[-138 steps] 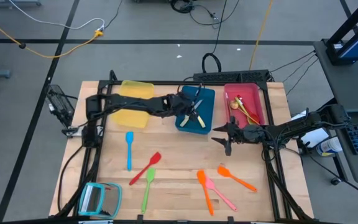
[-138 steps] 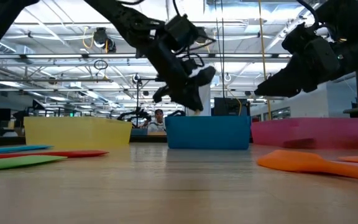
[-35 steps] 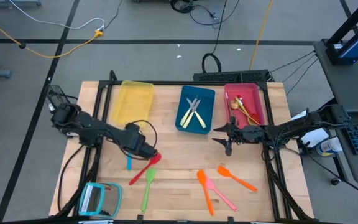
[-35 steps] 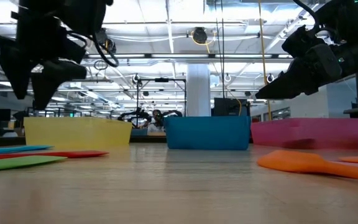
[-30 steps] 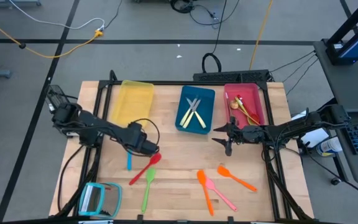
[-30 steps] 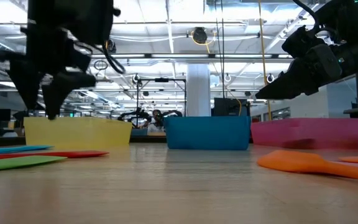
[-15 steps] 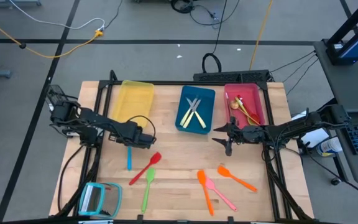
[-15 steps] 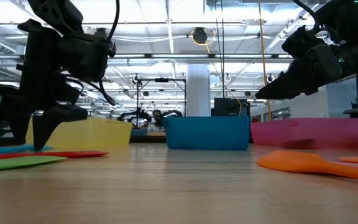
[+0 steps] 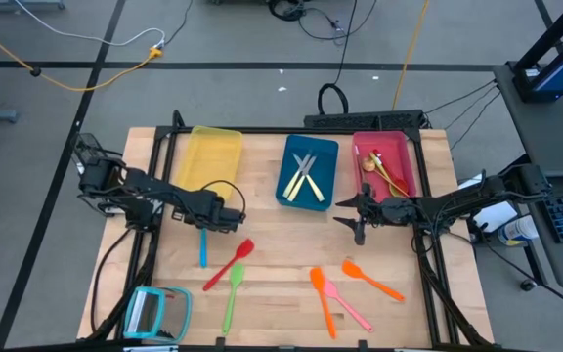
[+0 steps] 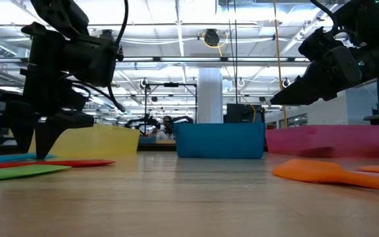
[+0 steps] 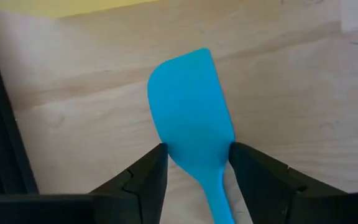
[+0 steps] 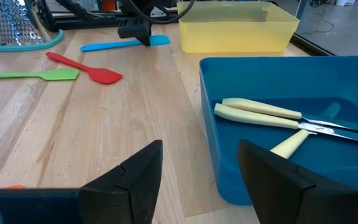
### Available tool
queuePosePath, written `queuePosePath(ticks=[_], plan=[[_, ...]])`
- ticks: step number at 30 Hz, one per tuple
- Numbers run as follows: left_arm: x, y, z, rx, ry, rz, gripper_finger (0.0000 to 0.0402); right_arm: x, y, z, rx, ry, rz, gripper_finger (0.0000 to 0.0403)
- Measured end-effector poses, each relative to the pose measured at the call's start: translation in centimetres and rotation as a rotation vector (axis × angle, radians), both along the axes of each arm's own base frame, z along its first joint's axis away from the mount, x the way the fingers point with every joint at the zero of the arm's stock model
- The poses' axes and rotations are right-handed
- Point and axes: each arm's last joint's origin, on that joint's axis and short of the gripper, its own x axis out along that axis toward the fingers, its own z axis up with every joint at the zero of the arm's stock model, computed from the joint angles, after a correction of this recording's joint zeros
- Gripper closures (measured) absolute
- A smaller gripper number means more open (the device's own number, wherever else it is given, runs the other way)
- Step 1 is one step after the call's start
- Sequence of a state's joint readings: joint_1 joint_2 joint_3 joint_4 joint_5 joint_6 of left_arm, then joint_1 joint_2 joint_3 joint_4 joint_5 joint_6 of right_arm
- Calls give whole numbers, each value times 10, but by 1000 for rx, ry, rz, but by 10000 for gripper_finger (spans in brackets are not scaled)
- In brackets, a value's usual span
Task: Pick & Place Kitchen Items
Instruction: Put the blue spatula into the yellow bin
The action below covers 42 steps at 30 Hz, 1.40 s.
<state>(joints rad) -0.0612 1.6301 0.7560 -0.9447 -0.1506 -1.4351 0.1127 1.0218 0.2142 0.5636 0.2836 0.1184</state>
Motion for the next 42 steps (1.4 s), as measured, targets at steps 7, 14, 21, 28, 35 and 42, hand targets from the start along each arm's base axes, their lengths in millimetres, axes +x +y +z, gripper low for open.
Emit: queuePosePath(ticks=[7,14,21,28,35,42], plan=[[-4,1,-2,6,9,69,215,0,0,0,0,0,0,202],[-5,1,-1,-3,21,111,215,0,0,0,1,0,-1,202],[-8,-6,-1,56,15,242,215,0,0,0,0,0,-1,202],[-10,-13,-2,104,3,285,215,0,0,0,1,0,-1,202],[-9,-28,-6,248,-127,308,215,0,0,-1,0,9,-1,202],[-11,-43,-7,324,-227,322,216,0,0,-1,0,8,-1,202]])
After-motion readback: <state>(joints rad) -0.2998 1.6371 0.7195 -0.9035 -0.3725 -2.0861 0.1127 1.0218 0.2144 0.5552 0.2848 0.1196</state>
